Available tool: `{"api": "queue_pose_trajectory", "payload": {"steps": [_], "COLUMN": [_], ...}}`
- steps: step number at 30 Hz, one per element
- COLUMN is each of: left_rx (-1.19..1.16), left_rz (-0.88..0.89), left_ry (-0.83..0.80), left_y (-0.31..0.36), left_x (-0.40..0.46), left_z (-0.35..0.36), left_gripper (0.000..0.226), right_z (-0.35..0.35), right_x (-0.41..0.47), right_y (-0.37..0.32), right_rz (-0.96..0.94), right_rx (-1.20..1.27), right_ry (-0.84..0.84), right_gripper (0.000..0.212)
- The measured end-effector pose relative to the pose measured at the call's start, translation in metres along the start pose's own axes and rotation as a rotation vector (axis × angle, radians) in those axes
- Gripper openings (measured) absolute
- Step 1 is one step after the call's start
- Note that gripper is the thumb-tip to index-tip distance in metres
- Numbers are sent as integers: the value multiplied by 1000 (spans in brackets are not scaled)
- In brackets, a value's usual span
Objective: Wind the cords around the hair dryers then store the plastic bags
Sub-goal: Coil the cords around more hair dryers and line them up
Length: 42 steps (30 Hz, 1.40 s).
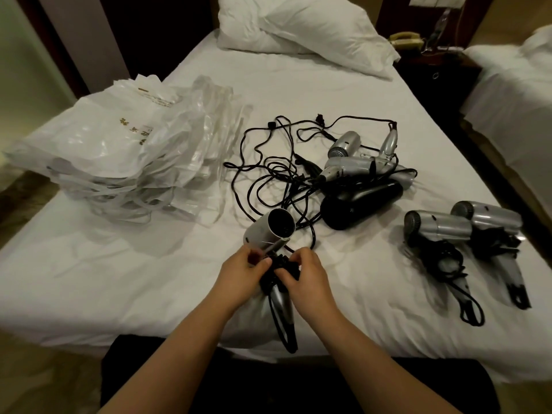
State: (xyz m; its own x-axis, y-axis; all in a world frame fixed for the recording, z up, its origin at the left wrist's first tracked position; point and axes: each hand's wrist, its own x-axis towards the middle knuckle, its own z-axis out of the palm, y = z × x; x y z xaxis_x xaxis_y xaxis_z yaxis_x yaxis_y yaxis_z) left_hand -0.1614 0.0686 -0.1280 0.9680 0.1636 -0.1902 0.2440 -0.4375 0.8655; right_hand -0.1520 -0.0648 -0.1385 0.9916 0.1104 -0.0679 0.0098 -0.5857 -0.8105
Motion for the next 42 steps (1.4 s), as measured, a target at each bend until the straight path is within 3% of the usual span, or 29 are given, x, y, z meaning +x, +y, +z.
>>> {"api": "queue_pose_trajectory", "payload": {"steps": [4, 7, 10, 14, 17, 20, 23, 28, 34, 38, 42], "left_rx": [46, -176, -294, -181, -122, -38, -60, -336, -263, -646, -825], "left_rz": [-98, -224, -285, -141, 15, 91, 91, 15, 168, -97, -269], "left_ry": [-39, -88, -16, 121, 148, 205, 294, 384, 388, 443, 411], "left_y": [5, 9, 9, 14, 18, 21, 20, 21, 49, 35, 12], "left_x": [10, 17, 19, 8, 1, 2, 8, 10, 14, 25, 21], "left_z": [3, 6, 14, 23, 24, 16, 8, 8, -8, -14, -7], "left_gripper": [15, 9, 22, 8, 14, 13, 18, 12, 17, 12, 18], "right_z": [2, 0, 1, 20, 25, 22, 18, 11, 2, -10, -26], "right_x": [0, 2, -5, -18, -13, -9, -9, -13, -10, -14, -10], "right_y": [-5, -4, 2, 18, 20, 20, 18, 8, 9, 0, -10], "right_rz": [-51, -45, 12, 371, 572, 567, 483, 575, 572, 630, 740], "right_rx": [35, 66, 55, 30, 344, 447, 341, 545, 426, 627, 921], "right_ry": [-36, -54, -2, -178, -218, -217, -182, -164, -74, -75, 51], "right_gripper": [17, 20, 37, 45, 34, 21, 33, 38, 41, 40, 41]}}
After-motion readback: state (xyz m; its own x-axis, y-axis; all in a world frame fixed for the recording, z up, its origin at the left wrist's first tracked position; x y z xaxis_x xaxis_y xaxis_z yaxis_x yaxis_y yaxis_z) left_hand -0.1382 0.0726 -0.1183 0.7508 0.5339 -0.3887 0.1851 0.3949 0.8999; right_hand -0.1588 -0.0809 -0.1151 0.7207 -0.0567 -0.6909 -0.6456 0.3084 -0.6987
